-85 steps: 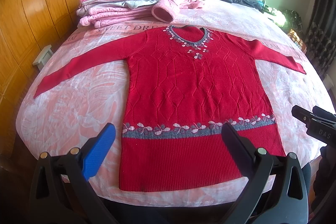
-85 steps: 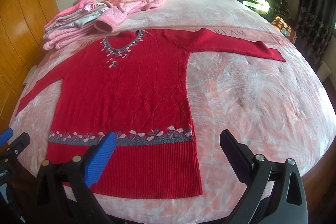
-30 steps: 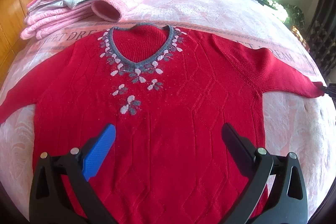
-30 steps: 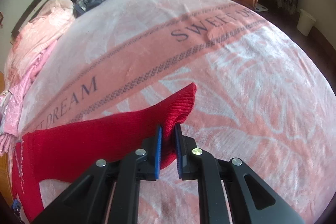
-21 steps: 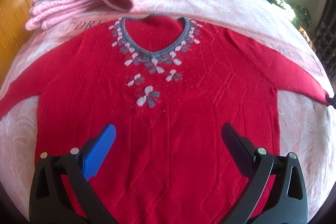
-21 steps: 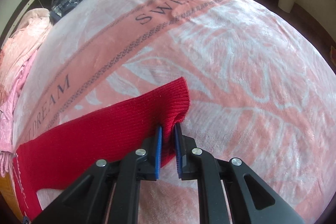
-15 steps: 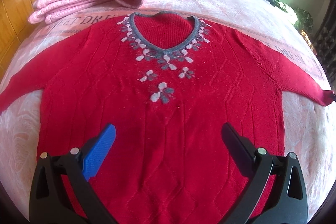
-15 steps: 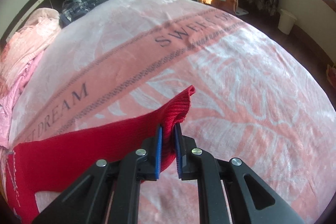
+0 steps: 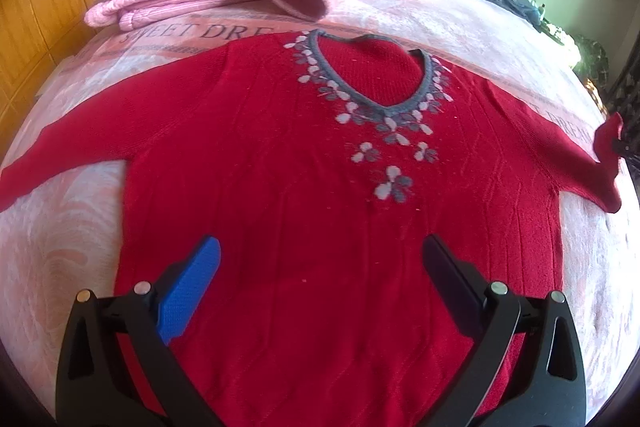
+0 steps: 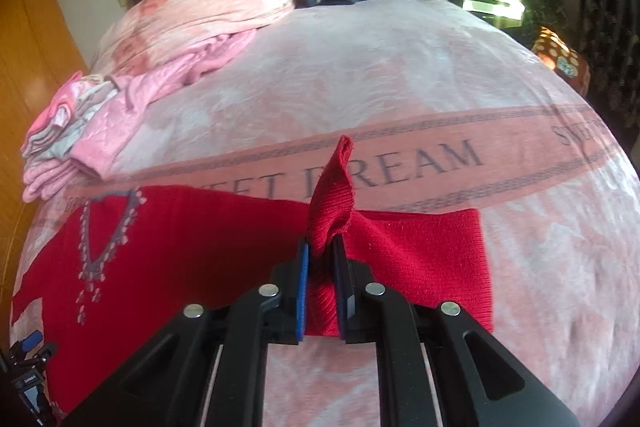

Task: Fold small clothes
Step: 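Fold the held sleeve across the sweater body with the right tool, release, then grasp the sweater side edge with the left tool and fold it inward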

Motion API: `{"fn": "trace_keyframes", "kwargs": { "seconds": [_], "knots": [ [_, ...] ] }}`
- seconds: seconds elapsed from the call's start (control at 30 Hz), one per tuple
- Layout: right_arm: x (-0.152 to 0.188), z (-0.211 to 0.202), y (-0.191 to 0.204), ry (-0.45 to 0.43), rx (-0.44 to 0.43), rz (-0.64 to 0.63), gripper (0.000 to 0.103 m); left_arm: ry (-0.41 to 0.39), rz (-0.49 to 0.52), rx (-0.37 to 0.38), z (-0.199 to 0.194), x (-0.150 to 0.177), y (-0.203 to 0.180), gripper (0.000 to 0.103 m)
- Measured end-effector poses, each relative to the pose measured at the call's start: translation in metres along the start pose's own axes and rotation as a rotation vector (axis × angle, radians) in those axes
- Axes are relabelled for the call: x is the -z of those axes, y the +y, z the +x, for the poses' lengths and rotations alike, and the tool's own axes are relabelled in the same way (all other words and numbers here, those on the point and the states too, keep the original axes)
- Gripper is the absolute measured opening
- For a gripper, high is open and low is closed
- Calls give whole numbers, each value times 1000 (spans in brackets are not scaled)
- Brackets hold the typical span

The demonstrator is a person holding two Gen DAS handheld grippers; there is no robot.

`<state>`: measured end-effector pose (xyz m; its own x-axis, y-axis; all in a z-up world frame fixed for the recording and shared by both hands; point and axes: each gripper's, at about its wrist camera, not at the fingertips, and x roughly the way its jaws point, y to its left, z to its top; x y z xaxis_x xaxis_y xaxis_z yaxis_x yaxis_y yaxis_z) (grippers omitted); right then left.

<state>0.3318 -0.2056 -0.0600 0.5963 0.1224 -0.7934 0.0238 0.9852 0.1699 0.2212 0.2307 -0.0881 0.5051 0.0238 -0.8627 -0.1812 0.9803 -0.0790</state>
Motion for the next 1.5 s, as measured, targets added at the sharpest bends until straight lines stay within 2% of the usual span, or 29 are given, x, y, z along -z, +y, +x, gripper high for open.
{"fn": "trace_keyframes", "kwargs": {
  "seconds": [0.3, 0.4, 0.43, 0.5, 0.57, 0.63, 0.7, 0.8, 0.83, 0.9, 0.97, 1.13, 1.17, 1.2, 1.27, 1.33, 1.37, 1.4, 1.43, 1.5],
  "knots": [
    [23, 41, 100, 81, -124, -89, 11, 0, -24, 3, 2, -2, 24, 100],
    [32, 61, 124, 122, -121, -116, 12, -4, -23, 8, 1, -3, 23, 100],
    [35, 66, 129, 138, -124, -125, 14, -4, -21, 12, 1, -4, 22, 100],
    [44, 70, 132, 166, -172, -121, 28, -5, -14, 28, 1, -7, 16, 100],
    [51, 59, 128, 147, -248, -78, 34, -5, -2, 54, 0, -10, 5, 100],
    [60, 36, 113, 112, -287, -8, 36, -9, 11, 92, 0, -15, -10, 100],
    [73, 11, 96, 64, -251, 34, 44, -1, 36, 149, 0, -22, -33, 100],
    [91, -14, 73, 9, -83, 44, 44, 5, 84, 228, 6, -33, -79, 100],
    [94, -18, 66, -8, -53, 59, 45, 13, 104, 240, 10, -36, -96, 100],
    [98, -23, 46, -26, -48, 119, 45, 55, 131, 291, 26, -45, -132, 100],
    [94, -21, 31, -28, -90, 170, 45, 117, 143, 325, 47, -51, -165, 100],
    [92, -22, 14, -56, -64, 181, 46, 228, 105, 305, 96, -62, -208, 96],
    [92, -21, 10, -53, -75, 190, 46, 244, 87, 317, 102, -64, -210, 89],
    [92, -21, 5, -52, -89, 204, 46, 262, 65, 331, 106, -66, -211, 71],
    [91, -20, -2, -56, -107, 232, 46, 297, 12, 354, 114, -68, -212, 65],
    [92, -23, -7, -66, -103, 247, 47, 293, -6, 352, 116, -69, -212, 53],
    [91, -24, -9, -72, -103, 252, 47, 295, -2, 348, 118, -70, -213, 36],
    [91, -25, -10, -78, -104, 255, 47, 296, -5, 350, 119, -72, -212, 11],
    [92, -26, -11, -82, -104, 256, 47, 300, -24, 369, 121, -73, -211, 2],
    [92, -27, -11, -89, -99, 255, 47, 299, -43, 387, 119, -74, -206, 3]
  ]
}}
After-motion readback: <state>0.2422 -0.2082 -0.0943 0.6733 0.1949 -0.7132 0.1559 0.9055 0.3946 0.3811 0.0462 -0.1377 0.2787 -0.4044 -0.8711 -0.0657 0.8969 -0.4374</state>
